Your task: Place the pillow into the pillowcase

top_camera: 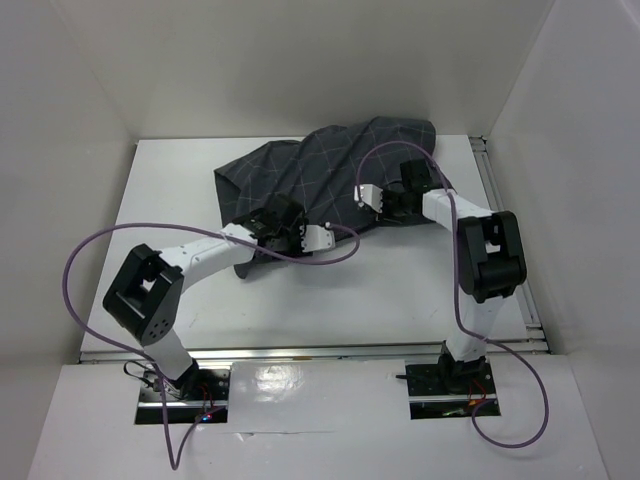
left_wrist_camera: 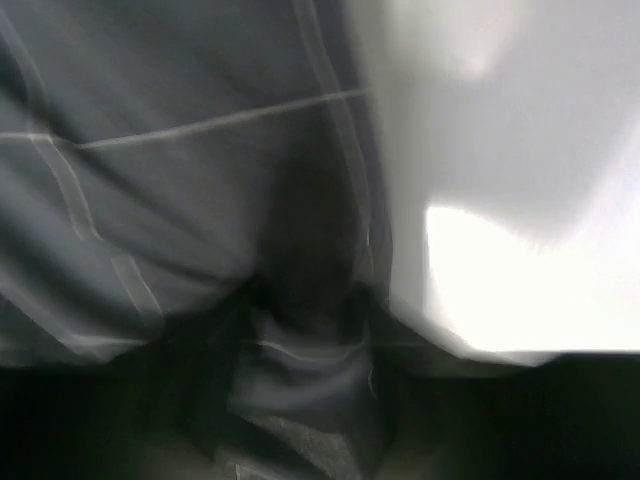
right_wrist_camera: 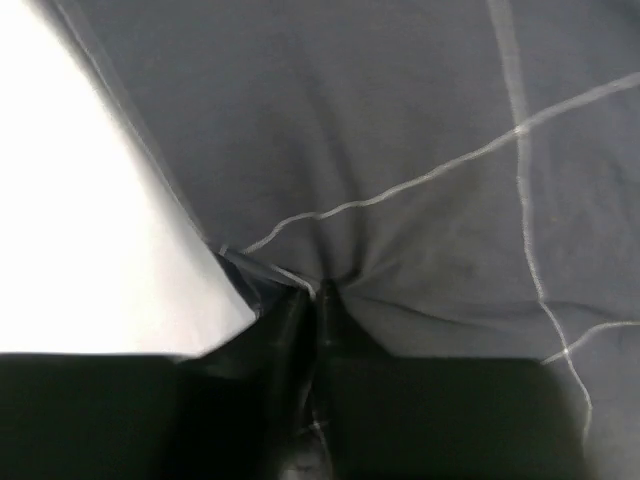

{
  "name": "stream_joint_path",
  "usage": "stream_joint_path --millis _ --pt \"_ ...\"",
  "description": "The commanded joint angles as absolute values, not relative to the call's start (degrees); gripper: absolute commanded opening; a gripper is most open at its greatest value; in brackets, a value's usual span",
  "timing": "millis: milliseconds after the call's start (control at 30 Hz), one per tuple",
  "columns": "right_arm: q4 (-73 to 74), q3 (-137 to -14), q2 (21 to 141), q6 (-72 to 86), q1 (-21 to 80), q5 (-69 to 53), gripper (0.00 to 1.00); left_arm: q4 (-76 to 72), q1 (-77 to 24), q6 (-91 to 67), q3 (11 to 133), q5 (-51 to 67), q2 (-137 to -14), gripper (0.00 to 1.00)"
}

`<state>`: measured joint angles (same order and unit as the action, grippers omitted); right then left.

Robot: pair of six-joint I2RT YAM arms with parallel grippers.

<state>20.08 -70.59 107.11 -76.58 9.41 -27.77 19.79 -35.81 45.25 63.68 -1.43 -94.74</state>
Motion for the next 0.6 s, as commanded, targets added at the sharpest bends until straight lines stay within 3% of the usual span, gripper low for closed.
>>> stream_joint_path --millis 0,33,67,300,567 --pt "20.3 -73.56 109.6 -73.93 9.05 -23.47 0.0 17.22 -35.68 41.68 68.11 -6.15 -98.52 0.44" --pt "21.09 -74.09 110.12 -73.22 9.05 -23.47 0.0 17.75 -35.68 40.79 69.59 -7.54 -99.13 0.05" --pt "22.05 -74.7 110.13 -71.99 9.05 -23.99 0.0 17.06 -35.68 39.3 69.61 -8.34 -99.14 0.0" --pt "24.61 -75.41 102.14 -64.79 8.53 -29.0 0.0 18.54 -33.13 33.15 72.94 -6.86 -95.46 0.0" --pt "27.86 -69.18 78.98 -52.92 8.0 -40.25 0.0 20.65 -32.61 25.41 71.11 -4.39 -78.59 0.0"
